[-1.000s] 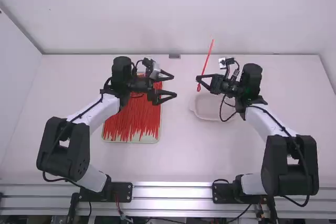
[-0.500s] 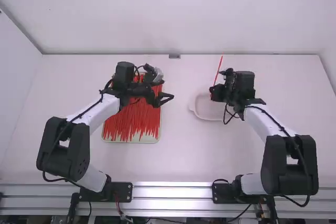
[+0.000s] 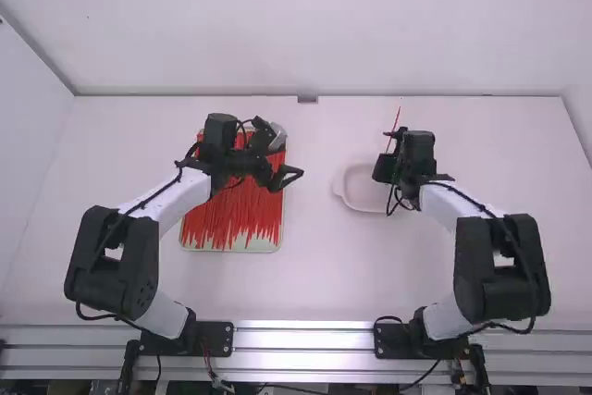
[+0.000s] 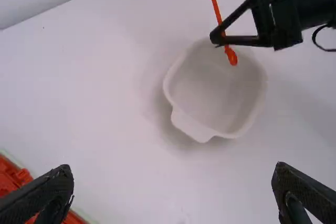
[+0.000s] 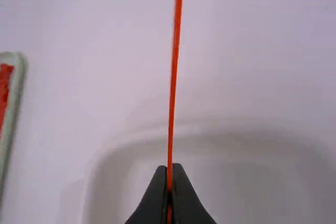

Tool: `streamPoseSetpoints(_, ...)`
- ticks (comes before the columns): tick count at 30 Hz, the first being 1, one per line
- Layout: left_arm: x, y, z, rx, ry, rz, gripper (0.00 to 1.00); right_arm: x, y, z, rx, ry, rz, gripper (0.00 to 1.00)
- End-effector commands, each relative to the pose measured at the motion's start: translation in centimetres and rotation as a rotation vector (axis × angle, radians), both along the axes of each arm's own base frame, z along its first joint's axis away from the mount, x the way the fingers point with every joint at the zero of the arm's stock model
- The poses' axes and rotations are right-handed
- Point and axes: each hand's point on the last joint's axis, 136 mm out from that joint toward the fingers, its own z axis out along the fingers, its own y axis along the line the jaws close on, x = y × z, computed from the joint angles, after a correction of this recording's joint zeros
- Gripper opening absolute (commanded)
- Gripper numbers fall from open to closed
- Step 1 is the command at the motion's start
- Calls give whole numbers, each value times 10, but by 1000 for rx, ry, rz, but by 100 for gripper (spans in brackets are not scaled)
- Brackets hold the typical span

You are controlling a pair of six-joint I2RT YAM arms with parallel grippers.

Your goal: Fasten the cable tie

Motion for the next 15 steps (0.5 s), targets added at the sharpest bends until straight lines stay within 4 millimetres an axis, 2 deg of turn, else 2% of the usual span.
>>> streamPoseSetpoints(1, 2, 9, -5, 11, 6, 18, 99, -5, 3, -16, 12, 42, 7, 0)
streamPoseSetpoints(4, 4, 17, -7, 12, 19, 37, 99, -9, 9, -20, 15, 57, 29, 0)
streamPoseSetpoints(9, 6, 25, -8, 2, 46, 69, 99, -9, 8, -21, 6, 57, 34, 2)
streamPoseSetpoints(10, 6, 25, -8, 4, 48, 68, 99, -9, 8, -21, 6, 57, 33, 13)
streamPoseSetpoints(11, 6, 24, -8, 3, 48, 67, 99, -9, 8, -21, 6, 57, 33, 16)
streamPoseSetpoints(14, 5, 22, -8, 3, 49, 62, 99, -9, 8, -21, 7, 60, 31, 52)
streamPoseSetpoints(15, 5, 22, -8, 3, 49, 62, 99, -9, 8, -21, 7, 60, 31, 52)
